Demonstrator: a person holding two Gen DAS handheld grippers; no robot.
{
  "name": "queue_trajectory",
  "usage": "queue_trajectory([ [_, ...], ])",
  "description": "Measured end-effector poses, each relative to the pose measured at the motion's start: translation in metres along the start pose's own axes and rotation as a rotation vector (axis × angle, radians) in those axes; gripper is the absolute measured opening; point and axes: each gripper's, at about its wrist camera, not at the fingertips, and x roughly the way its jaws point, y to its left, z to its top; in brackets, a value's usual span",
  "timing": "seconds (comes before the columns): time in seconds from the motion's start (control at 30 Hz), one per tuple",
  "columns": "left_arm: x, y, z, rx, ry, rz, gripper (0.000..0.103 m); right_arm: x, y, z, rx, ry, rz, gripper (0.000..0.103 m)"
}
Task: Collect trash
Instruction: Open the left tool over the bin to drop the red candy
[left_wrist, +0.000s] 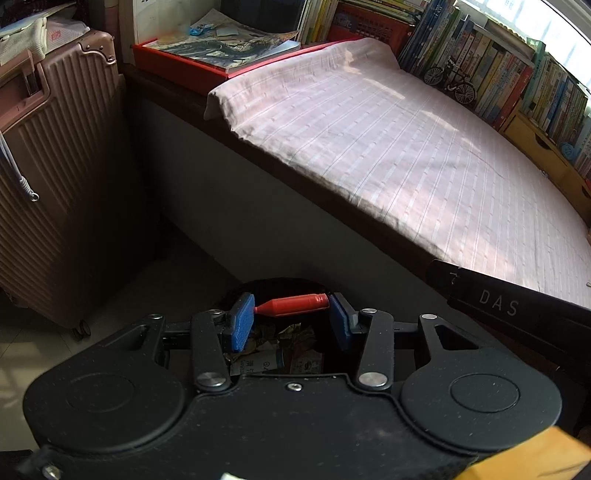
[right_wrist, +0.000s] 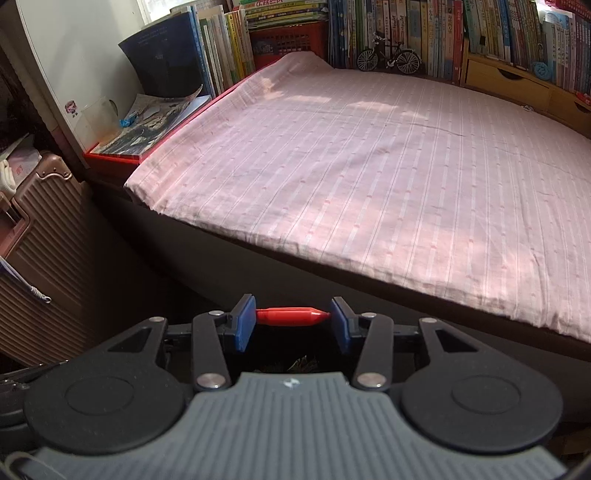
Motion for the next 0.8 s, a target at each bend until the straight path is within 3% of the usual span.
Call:
queue_trajectory([
  [0.23, 0.023, -0.002, -0.012, 0.035, 0.096, -0.002, 0.042, 0.012, -0.004, -0.008, 0.02, 0.074, 0.061, 0.05],
  [0.8, 0.074, -0.013, -0.007, 0.056, 0.198, 0.011, 0.042, 0.051, -0.022, -0.008, 0.056, 0.187, 0.055, 0.05],
])
